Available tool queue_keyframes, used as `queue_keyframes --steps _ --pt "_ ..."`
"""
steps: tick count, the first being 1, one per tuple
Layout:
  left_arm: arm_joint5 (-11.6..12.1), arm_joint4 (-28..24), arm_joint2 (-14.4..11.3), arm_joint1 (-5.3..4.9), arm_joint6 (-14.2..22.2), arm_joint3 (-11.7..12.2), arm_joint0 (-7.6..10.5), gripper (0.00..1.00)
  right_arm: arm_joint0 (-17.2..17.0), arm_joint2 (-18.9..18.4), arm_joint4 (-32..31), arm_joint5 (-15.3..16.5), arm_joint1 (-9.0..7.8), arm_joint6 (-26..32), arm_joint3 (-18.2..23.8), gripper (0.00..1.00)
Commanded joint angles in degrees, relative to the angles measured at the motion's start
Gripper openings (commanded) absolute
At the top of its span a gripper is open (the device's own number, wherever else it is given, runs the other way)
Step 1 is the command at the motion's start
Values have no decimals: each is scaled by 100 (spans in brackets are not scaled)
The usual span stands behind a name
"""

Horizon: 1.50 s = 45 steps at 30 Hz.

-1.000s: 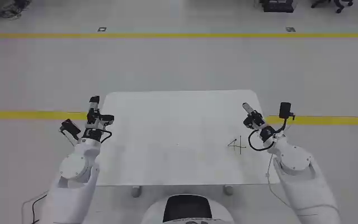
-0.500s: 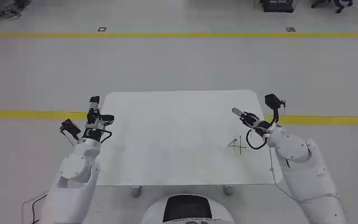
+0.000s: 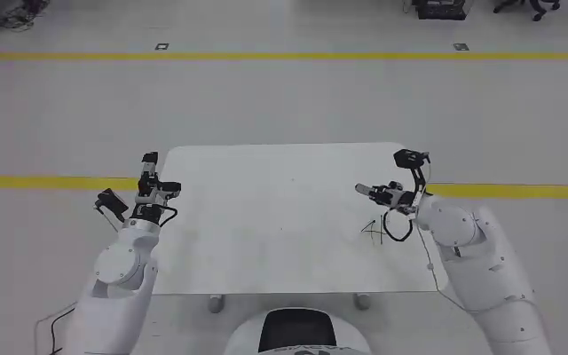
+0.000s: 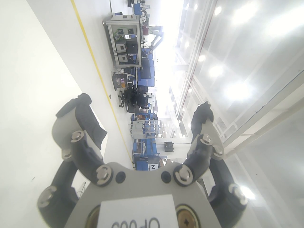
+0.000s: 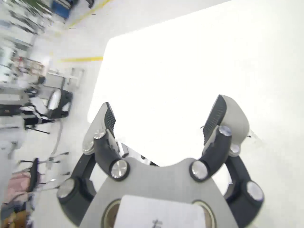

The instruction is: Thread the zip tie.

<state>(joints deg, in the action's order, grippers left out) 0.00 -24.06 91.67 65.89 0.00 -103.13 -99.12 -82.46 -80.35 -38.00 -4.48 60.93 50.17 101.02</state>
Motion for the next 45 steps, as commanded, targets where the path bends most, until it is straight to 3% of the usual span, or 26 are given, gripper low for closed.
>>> queue_keyframes --steps 1,5,9,19,23,30,39,45 --pt "0 0 0 0 0 0 0 100 274 242 -1180 22 -16 482 -52 100" --pt "0 0 0 0 0 0 0 100 781 722 -2035 -85 8 1013 -378 100" --pt "0 0 0 0 0 0 0 100 1118 1265 -2400 -261 93 1420 -900 100" --pt "0 0 0 0 0 0 0 100 1118 1328 -2439 -242 100 1487 -993 100" --pt "0 0 0 0 0 0 0 100 1509 1654 -2425 -244 175 2340 -1522 100" --pt "0 0 0 0 0 0 0 100 1987 2091 -2081 -822 359 2947 -2278 100" --pt "0 0 0 0 0 0 0 100 2001 2092 -2037 -847 365 2947 -2302 100" --pt "0 0 0 0 0 0 0 100 2012 2160 -1914 -1396 424 2947 -2693 100"
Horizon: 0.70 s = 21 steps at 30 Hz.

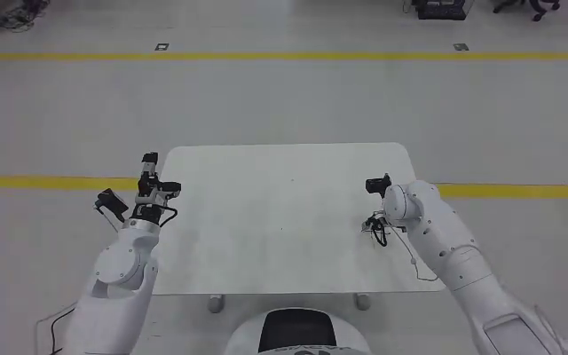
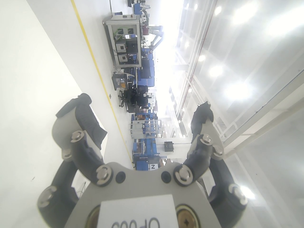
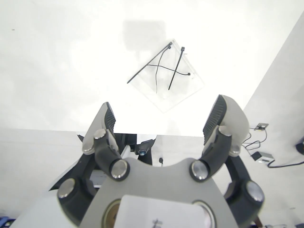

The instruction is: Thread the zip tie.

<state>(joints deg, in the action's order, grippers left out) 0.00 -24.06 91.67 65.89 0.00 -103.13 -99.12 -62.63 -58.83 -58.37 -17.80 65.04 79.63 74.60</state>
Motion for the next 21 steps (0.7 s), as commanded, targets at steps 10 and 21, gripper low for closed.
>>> queue_keyframes --steps 10,21 --pt "0 0 0 0 0 0 0 100 -40 -67 192 -90 16 -284 -59 100" --pt "0 0 0 0 0 0 0 100 -189 -232 299 -69 7 -463 51 42"
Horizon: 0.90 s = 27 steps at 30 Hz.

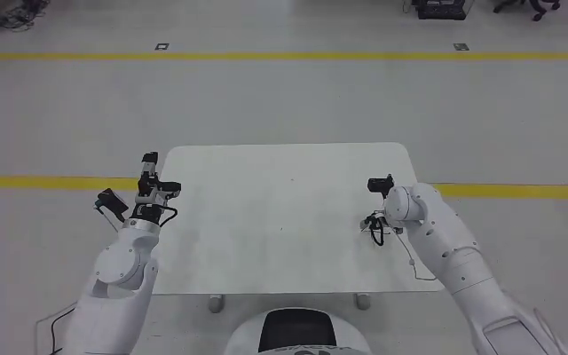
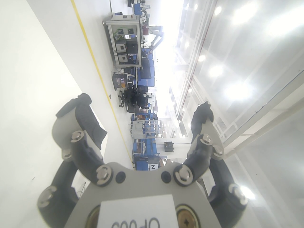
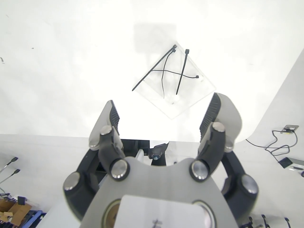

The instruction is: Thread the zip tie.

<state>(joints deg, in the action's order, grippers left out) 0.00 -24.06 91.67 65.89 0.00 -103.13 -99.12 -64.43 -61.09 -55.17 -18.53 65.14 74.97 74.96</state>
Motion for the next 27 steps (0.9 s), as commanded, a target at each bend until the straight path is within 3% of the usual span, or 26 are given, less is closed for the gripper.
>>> queue_keyframes --steps 1,8,12,23,27 --pt "0 0 0 0 0 0 0 100 -17 -3 -76 -16 -4 1 29 42" --pt "0 0 0 0 0 0 0 100 -16 102 -44 105 39 -86 -110 42" --pt "0 0 0 0 0 0 0 100 11 164 -12 158 70 -194 -272 33" --pt "0 0 0 0 0 0 0 100 47 328 -31 180 158 -582 -560 25" --pt "0 0 0 0 0 0 0 100 56 374 -50 141 188 -677 -659 16"
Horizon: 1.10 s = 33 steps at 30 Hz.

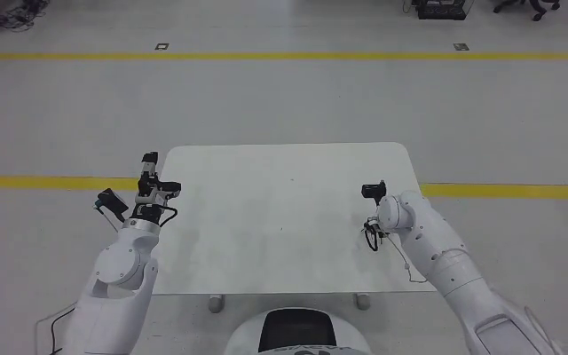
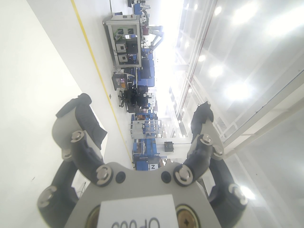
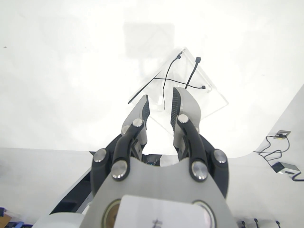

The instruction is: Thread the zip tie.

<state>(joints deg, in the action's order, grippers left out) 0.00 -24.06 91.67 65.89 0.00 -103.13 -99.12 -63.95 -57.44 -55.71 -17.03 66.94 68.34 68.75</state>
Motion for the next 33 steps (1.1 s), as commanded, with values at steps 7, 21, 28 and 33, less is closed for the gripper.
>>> queue_keyframes --steps 7,21,28,33 --pt "0 0 0 0 0 0 0 100 59 88 -12 1 60 -111 -244 16" --pt "0 0 0 0 0 0 0 100 139 250 -43 -38 178 -363 -628 11" --pt "0 0 0 0 0 0 0 100 223 305 -17 -29 237 -389 -827 9" --pt "0 0 0 0 0 0 0 100 278 349 -14 -15 279 -407 -943 9"
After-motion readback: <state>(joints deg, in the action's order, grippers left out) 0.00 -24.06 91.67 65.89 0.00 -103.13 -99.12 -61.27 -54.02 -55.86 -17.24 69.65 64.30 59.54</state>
